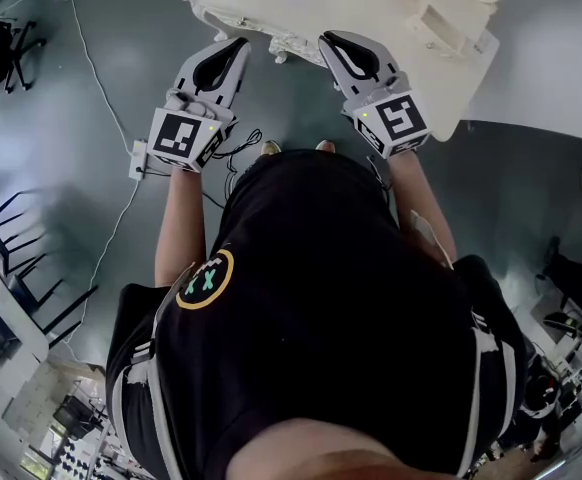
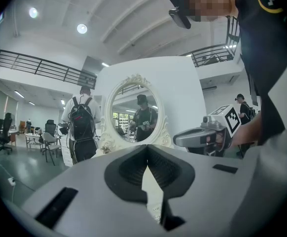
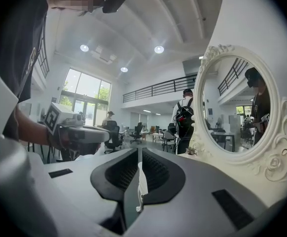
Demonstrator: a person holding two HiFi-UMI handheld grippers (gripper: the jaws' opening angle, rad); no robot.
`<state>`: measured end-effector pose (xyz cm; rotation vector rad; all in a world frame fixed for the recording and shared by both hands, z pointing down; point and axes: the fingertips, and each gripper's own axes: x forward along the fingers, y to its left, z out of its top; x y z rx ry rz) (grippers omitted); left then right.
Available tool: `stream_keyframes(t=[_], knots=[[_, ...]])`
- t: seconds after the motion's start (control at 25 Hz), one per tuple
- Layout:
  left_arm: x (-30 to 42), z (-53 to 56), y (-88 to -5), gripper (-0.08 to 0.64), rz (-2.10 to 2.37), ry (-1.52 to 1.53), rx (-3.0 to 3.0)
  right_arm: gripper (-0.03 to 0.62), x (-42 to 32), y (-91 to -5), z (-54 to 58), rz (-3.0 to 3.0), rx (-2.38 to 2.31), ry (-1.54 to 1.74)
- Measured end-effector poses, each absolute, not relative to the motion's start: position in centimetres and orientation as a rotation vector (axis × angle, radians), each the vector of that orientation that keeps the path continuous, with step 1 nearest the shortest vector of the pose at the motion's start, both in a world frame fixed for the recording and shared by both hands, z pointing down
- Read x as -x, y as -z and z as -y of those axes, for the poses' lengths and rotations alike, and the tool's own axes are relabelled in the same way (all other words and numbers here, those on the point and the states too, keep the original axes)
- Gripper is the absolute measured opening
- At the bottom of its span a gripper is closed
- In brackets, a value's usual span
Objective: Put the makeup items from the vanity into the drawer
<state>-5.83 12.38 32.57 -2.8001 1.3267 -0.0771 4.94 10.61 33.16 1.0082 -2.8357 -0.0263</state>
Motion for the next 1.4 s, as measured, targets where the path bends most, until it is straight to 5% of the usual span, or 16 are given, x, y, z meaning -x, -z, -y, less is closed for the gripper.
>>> stream_keyframes(t=[0.6, 0.96, 1.24, 1.4], knots=[[5.4, -12.8, -32.7, 0.021, -1.315, 0.084, 2.811, 0.142, -5.3, -33.1, -11.0, 2.816, -1.011, 0.061], [5.4, -13.0, -32.8, 0.021, -1.315, 0.087, 2.811, 0.326, -5.1, -32.9, -11.3, 2.873, -0.986, 0.008], [5.1, -12.9, -32.7, 0.021, -1.31, 0.085, 2.809, 0.584, -5.0, -33.7, -10.9, 2.855, -0.983, -0.047], [5.0, -12.9, -32.7, 0.021, -1.31, 0.088, 2.809, 0.598, -4.9, -34.1, -11.1, 2.848, -0.965, -0.049]])
